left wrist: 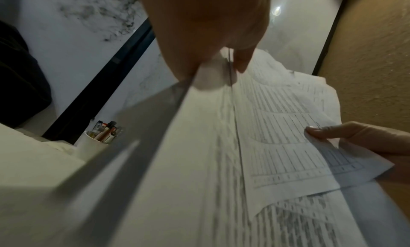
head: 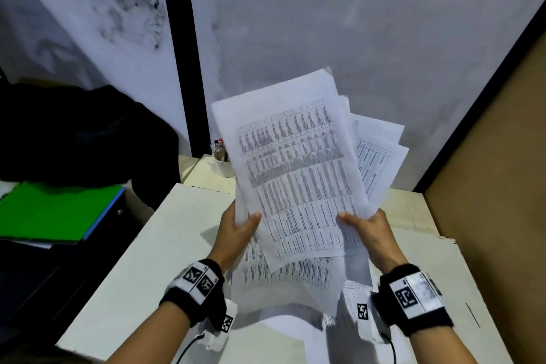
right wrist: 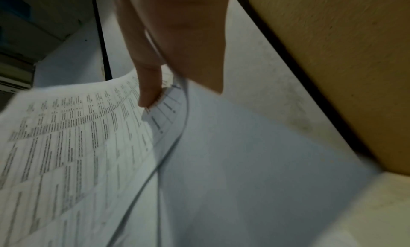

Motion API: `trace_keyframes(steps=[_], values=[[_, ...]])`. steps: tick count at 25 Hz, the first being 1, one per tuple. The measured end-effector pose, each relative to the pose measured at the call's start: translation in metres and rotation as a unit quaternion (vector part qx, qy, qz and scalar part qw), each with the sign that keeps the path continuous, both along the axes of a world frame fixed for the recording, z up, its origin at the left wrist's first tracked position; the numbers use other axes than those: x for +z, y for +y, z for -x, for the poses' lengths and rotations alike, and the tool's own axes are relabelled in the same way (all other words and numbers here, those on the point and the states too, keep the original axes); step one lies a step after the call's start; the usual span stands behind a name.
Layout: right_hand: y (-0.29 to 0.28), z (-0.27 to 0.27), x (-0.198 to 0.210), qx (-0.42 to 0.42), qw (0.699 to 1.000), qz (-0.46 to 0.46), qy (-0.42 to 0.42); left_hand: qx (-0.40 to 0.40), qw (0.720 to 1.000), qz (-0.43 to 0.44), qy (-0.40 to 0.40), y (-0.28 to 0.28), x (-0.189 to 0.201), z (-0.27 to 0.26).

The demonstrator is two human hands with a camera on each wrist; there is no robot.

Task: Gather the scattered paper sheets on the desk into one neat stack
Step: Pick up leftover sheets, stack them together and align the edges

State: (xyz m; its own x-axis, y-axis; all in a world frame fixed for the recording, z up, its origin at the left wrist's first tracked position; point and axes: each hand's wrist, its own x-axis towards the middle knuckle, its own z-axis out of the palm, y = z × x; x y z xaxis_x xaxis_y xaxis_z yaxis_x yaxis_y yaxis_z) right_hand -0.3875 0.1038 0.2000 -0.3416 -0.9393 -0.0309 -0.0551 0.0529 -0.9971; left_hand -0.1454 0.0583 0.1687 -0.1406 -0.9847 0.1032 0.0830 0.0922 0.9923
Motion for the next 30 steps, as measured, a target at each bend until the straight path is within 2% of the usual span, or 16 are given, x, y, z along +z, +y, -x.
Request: trace_keyframes(steps=[3, 5, 8, 11, 15, 19, 22, 30], values=[[0.010, -0.018, -0.012, 0.036, 0.999, 0.008, -0.007, 0.003, 0.999, -0.016, 0.027, 0.002, 0.000, -0.001], [0.016, -0.030, -0.024, 0.073, 0.997, -0.002, -0.016, -0.001, 1.000, -0.015, 0.011, 0.005, -0.002, -0.002], [0.017, -0.038, -0.039, 0.039, 0.999, -0.024, -0.020, 0.002, 0.999, -0.041, 0.010, 0.008, -0.008, -0.004], [0.018, -0.045, -0.028, 0.015, 1.000, 0.000, -0.013, 0.019, 0.998, -0.043, 0.030, 0.009, 0.001, -0.003], [0.009, -0.057, -0.007, 0.054, 0.995, 0.064, -0.061, 0.004, 0.999, 0.024, 0.032, 0.004, 0.026, -0.006], [-0.004, -0.064, -0.002, 0.029, 0.995, 0.082, -0.057, -0.022, 0.995, 0.091, 0.028, 0.002, 0.035, -0.015], [-0.013, -0.069, 0.007, 0.009, 0.993, 0.090, -0.075, 0.004, 0.995, 0.096, 0.037, -0.001, 0.037, -0.018], [-0.028, -0.077, 0.021, 0.002, 0.993, 0.103, -0.057, 0.047, 0.995, 0.083, 0.009, -0.005, 0.054, -0.013]])
